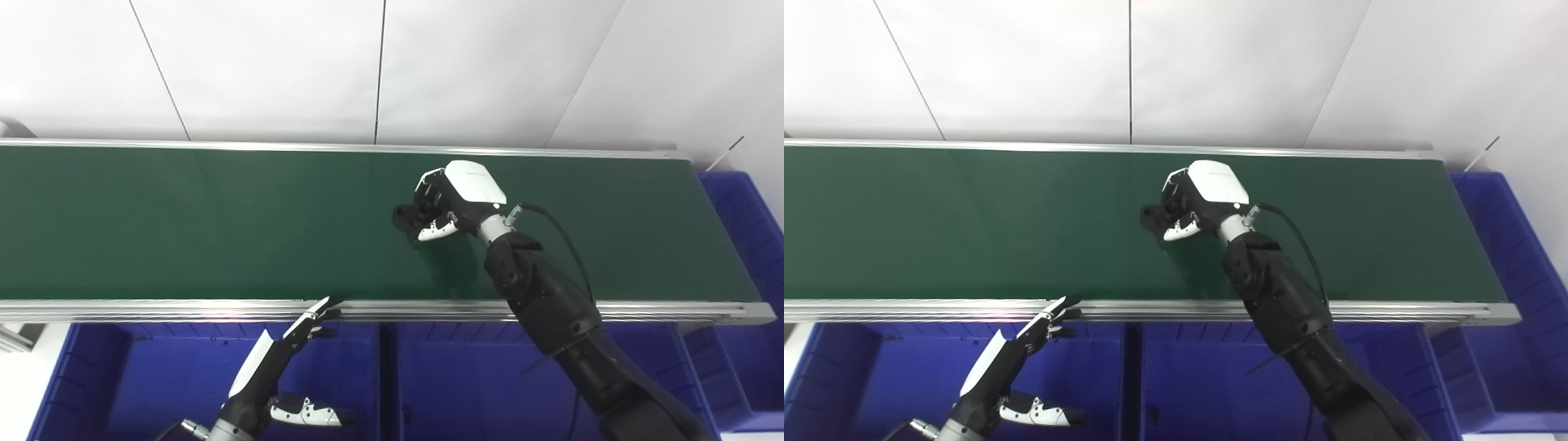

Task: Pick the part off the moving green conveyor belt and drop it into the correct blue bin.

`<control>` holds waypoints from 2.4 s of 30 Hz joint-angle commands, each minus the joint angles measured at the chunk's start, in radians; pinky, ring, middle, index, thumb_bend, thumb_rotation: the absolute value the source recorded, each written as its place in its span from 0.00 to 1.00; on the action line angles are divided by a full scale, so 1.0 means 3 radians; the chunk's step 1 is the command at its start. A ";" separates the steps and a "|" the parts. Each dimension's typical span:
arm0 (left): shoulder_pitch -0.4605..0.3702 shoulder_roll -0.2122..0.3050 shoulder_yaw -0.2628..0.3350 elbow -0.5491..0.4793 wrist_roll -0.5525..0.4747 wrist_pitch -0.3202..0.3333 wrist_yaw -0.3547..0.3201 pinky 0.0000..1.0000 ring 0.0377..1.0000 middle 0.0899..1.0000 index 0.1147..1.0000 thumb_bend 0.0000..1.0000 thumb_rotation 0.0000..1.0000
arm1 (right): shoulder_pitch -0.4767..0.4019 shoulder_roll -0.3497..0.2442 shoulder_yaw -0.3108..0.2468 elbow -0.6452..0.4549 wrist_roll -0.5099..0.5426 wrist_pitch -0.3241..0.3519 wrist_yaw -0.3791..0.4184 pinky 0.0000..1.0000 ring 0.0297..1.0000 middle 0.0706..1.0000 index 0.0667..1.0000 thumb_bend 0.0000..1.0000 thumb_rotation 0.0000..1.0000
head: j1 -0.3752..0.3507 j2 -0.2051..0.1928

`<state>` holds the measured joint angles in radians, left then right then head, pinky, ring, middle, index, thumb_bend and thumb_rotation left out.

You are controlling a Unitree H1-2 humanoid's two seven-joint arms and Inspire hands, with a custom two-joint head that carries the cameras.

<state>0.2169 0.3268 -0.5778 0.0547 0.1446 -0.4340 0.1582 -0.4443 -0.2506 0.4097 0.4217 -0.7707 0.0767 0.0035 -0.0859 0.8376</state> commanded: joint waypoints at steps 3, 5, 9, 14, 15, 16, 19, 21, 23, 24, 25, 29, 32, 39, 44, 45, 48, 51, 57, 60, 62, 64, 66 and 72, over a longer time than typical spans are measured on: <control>-0.0021 -0.0021 0.0028 -0.0103 0.0020 -0.0120 -0.0032 0.77 0.88 0.93 0.89 0.78 0.33 | -0.0053 -0.0019 0.0035 -0.0062 -0.0118 0.0190 0.0045 0.34 0.37 0.46 0.49 0.51 0.00 | -0.0008 -0.0006; -0.0024 -0.0023 0.0031 -0.0097 0.0027 -0.0120 -0.0027 0.76 0.87 0.93 0.89 0.78 0.33 | -0.0052 -0.0034 0.0071 -0.0075 -0.0159 0.0200 0.0064 0.33 0.37 0.45 0.50 0.51 0.00 | -0.0006 -0.0012; -0.0031 -0.0024 0.0034 -0.0087 0.0022 -0.0120 -0.0034 0.77 0.87 0.93 0.89 0.78 0.33 | -0.0038 -0.0056 0.0110 -0.0106 -0.0186 0.0167 0.0055 0.35 0.37 0.46 0.49 0.51 0.00 | -0.0003 -0.0014; -0.0034 -0.0022 0.0037 -0.0075 0.0012 -0.0120 -0.0048 0.77 0.87 0.93 0.89 0.78 0.32 | -0.0004 -0.0068 0.0121 -0.0148 -0.0172 0.0109 -0.0021 0.36 0.37 0.47 0.48 0.51 0.00 | 0.0005 -0.0021; -0.0033 -0.0023 0.0037 -0.0074 0.0018 -0.0120 -0.0044 0.77 0.87 0.93 0.89 0.78 0.32 | 0.0012 -0.0075 0.0114 -0.0190 -0.0161 0.0082 -0.0044 0.36 0.37 0.47 0.47 0.51 0.00 | 0.0007 -0.0022; -0.0032 -0.0024 0.0038 -0.0074 0.0023 -0.0120 -0.0042 0.77 0.87 0.93 0.90 0.78 0.32 | 0.0023 -0.0081 0.0110 -0.0220 -0.0154 0.0065 -0.0061 0.37 0.38 0.47 0.48 0.51 0.00 | 0.0007 -0.0022; -0.0030 -0.0023 0.0037 -0.0081 0.0008 -0.0119 -0.0060 0.77 0.88 0.93 0.89 0.78 0.32 | 0.0108 -0.0083 0.0028 -0.0477 -0.0068 0.0032 -0.0119 0.39 0.40 0.50 0.46 0.51 0.00 | -0.0002 -0.0022; -0.0027 -0.0025 0.0041 -0.0078 0.0012 -0.0119 -0.0063 0.77 0.88 0.93 0.89 0.78 0.32 | 0.0172 -0.0085 -0.0025 -0.0658 -0.0024 -0.0004 -0.0174 0.41 0.40 0.51 0.45 0.51 0.00 | -0.0015 -0.0018; -0.0026 -0.0023 0.0041 -0.0078 0.0016 -0.0119 -0.0065 0.77 0.88 0.93 0.89 0.78 0.33 | 0.0234 -0.0086 -0.0068 -0.0838 -0.0011 0.0000 -0.0201 0.41 0.41 0.52 0.44 0.51 0.00 | -0.0021 -0.0016; -0.0027 -0.0021 0.0038 -0.0079 0.0013 -0.0119 -0.0067 0.77 0.88 0.93 0.90 0.77 0.33 | 0.0258 -0.0085 -0.0086 -0.0910 -0.0011 0.0010 -0.0199 0.41 0.42 0.52 0.44 0.51 0.00 | -0.0021 -0.0016; -0.0031 -0.0020 0.0035 -0.0078 0.0016 -0.0119 -0.0068 0.77 0.88 0.93 0.90 0.77 0.32 | 0.0293 -0.0087 -0.0114 -0.1018 -0.0003 0.0017 -0.0193 0.41 0.42 0.53 0.44 0.51 0.00 | -0.0020 -0.0016; -0.0030 -0.0025 0.0036 -0.0079 0.0015 -0.0119 -0.0069 0.77 0.88 0.93 0.89 0.78 0.34 | 0.0411 -0.0100 -0.0224 -0.1342 0.0062 -0.0045 -0.0216 0.37 0.40 0.51 0.44 0.51 0.00 | -0.0018 -0.0005; -0.0025 -0.0019 0.0036 -0.0085 0.0020 -0.0120 -0.0065 0.77 0.88 0.93 0.89 0.78 0.34 | 0.0497 -0.0116 -0.0287 -0.1569 0.0099 -0.0012 -0.0155 0.40 0.42 0.51 0.43 0.51 0.00 | -0.0018 -0.0001; 0.0016 -0.0013 0.0048 -0.0144 0.0002 -0.0120 -0.0084 0.77 0.88 0.93 0.89 0.78 0.32 | 0.0828 -0.0120 -0.0416 -0.1991 0.0173 0.0012 -0.0072 0.35 0.40 0.52 0.44 0.51 0.00 | -0.0025 0.0040; 0.0055 -0.0018 0.0070 -0.0195 -0.0045 -0.0120 -0.0130 0.77 0.88 0.93 0.89 0.77 0.31 | 0.1176 -0.0147 -0.0446 -0.2189 0.0273 -0.0066 -0.0026 0.32 0.40 0.52 0.44 0.51 0.00 | -0.0036 0.0060; 0.0063 -0.0020 0.0076 -0.0204 -0.0054 -0.0120 -0.0139 0.77 0.88 0.93 0.89 0.77 0.32 | 0.1264 -0.0160 -0.0441 -0.2243 0.0287 -0.0057 0.0007 0.32 0.40 0.52 0.44 0.51 0.00 | -0.0046 0.0074; 0.0079 -0.0014 0.0094 -0.0225 -0.0060 -0.0119 -0.0174 0.77 0.88 0.93 0.89 0.77 0.32 | 0.1544 -0.0190 -0.0424 -0.2417 0.0307 -0.0019 0.0103 0.36 0.41 0.52 0.43 0.51 0.00 | -0.0050 0.0097; 0.0101 -0.0023 0.0126 -0.0256 -0.0065 -0.0120 -0.0203 0.77 0.88 0.93 0.89 0.78 0.31 | 0.1740 -0.0214 -0.0414 -0.2500 0.0318 -0.0039 0.0183 0.36 0.41 0.51 0.43 0.51 0.00 | -0.0055 0.0120; 0.0133 -0.0032 0.0193 -0.0292 -0.0116 -0.0120 -0.0297 0.78 0.88 0.93 0.89 0.78 0.31 | 0.2074 -0.0276 -0.0295 -0.2514 0.0263 -0.0118 0.0280 0.39 0.40 0.50 0.44 0.51 0.00 | -0.0071 0.0153; 0.0135 -0.0037 0.0228 -0.0310 -0.0135 -0.0120 -0.0337 0.78 0.88 0.92 0.88 0.77 0.30 | 0.2160 -0.0265 -0.0223 -0.2451 0.0217 -0.0088 0.0319 0.38 0.40 0.51 0.44 0.51 0.00 | -0.0064 0.0200; 0.0131 -0.0035 0.0251 -0.0321 -0.0150 -0.0120 -0.0387 0.78 0.88 0.93 0.89 0.77 0.30 | 0.2178 -0.0258 -0.0196 -0.2400 0.0200 -0.0030 0.0364 0.35 0.40 0.51 0.45 0.51 0.00 | -0.0066 0.0216; 0.0142 -0.0044 0.0283 -0.0332 -0.0178 -0.0119 -0.0434 0.78 0.87 0.92 0.89 0.78 0.30 | 0.2188 -0.0251 -0.0182 -0.2358 0.0173 -0.0005 0.0383 0.37 0.40 0.52 0.44 0.51 0.00 | -0.0073 0.0235; 0.0157 -0.0060 0.0317 -0.0344 -0.0187 -0.0120 -0.0462 0.78 0.87 0.92 0.88 0.78 0.29 | 0.2191 -0.0254 -0.0166 -0.2280 0.0129 0.0016 0.0405 0.39 0.41 0.51 0.44 0.51 0.00 | -0.0080 0.0256; 0.0165 -0.0092 0.0376 -0.0361 -0.0131 -0.0119 -0.0484 0.77 0.87 0.92 0.88 0.78 0.31 | 0.2152 -0.0272 -0.0154 -0.2002 -0.0007 0.0007 0.0361 0.31 0.37 0.44 0.49 0.51 0.00 | -0.0070 0.0286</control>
<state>0.2655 0.2992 -0.4730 -0.0183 0.0967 -0.4340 0.0222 0.2194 -0.3247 0.3672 -0.1700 -0.7600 0.1037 0.1348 -0.1104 0.9189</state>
